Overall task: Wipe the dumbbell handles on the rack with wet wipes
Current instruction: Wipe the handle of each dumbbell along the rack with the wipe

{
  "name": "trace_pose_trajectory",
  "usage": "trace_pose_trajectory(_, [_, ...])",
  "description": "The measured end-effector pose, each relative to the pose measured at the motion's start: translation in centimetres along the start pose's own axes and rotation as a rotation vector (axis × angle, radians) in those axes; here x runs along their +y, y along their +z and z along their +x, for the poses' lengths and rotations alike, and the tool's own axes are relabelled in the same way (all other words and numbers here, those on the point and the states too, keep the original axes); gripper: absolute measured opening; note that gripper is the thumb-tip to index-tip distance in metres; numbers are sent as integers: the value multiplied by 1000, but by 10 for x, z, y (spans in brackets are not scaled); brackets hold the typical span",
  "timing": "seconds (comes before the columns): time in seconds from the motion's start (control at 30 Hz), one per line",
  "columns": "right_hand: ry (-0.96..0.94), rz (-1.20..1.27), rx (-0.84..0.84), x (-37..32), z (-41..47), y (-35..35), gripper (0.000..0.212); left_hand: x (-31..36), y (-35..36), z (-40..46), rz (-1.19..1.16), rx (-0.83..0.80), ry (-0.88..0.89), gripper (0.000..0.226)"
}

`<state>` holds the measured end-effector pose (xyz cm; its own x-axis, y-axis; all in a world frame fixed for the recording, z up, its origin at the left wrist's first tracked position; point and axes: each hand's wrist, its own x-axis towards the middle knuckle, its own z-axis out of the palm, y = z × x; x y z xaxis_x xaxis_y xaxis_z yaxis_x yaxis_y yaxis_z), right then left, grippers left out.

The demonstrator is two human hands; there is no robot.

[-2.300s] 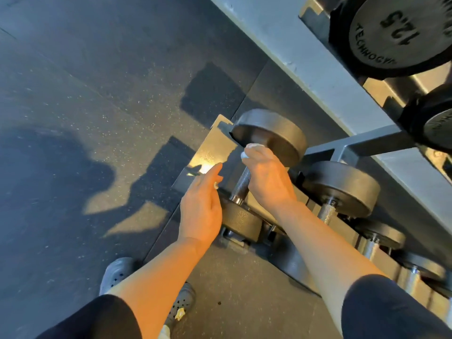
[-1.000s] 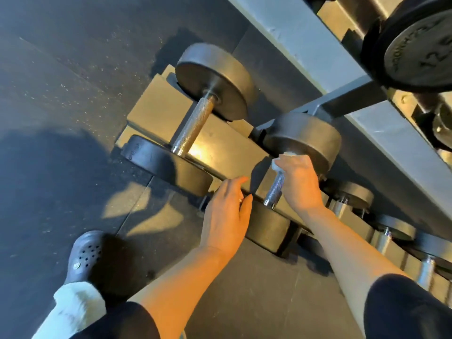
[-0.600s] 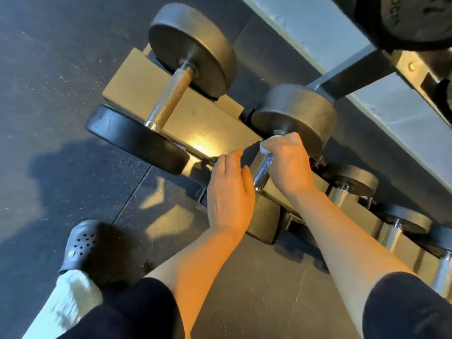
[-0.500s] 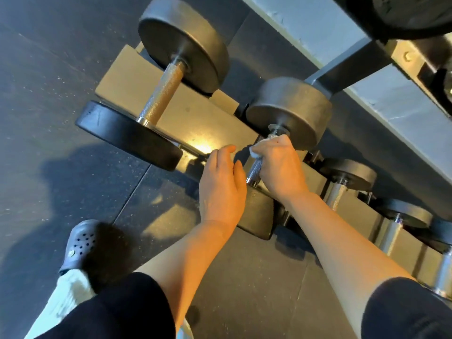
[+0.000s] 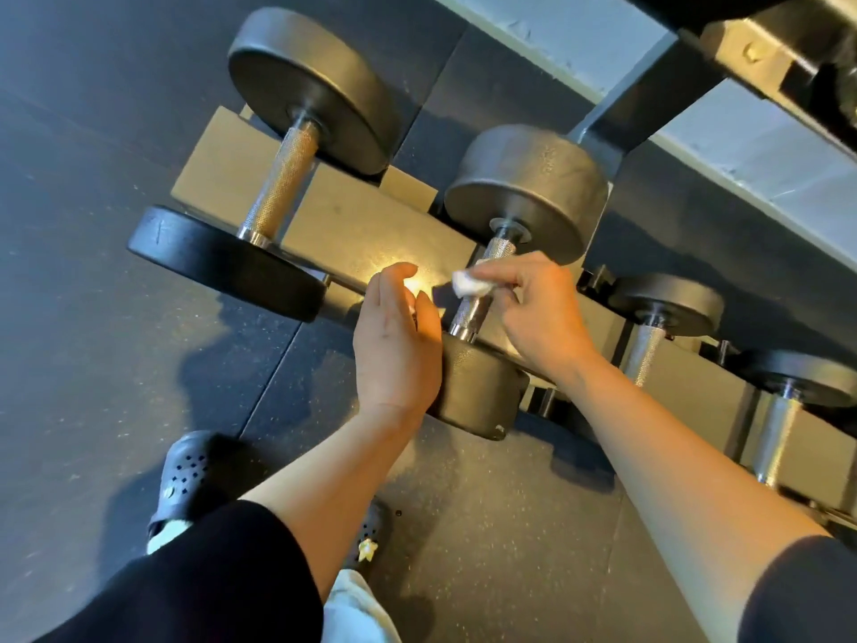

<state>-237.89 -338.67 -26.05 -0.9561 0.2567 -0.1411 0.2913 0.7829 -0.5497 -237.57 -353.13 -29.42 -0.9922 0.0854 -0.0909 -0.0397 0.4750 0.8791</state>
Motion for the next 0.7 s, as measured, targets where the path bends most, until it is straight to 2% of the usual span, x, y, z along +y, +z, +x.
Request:
trace_pose_trajectory(0.07, [-42,-22,233,8,9,-2,37,0,1,1,6,18,-2,28])
trace_pose_trajectory(0.13, [-101,-49,285,18,19,1,33,0,2,2,8,37,2,24])
trace_pose_trajectory(0.3, [-91,-16,195,28,13,15,31,1,3,3,28,51,4,22])
trace_pose_trajectory(0.4, [-57,136,107,27,-3,19,31,1,3,4,51,74,32,20])
trace_pose_trajectory(0.57, [136,499,-168,25,-27,13,23,3,3,4,89,66,31,21])
trace_pose_trajectory(0.63, [168,537,-175,24,-29,14,21,4,3,3,108,50,17,21])
trace_pose_trajectory(0.7, [191,551,-71,24,-30,13,22,7,3,2,138,39,18,22])
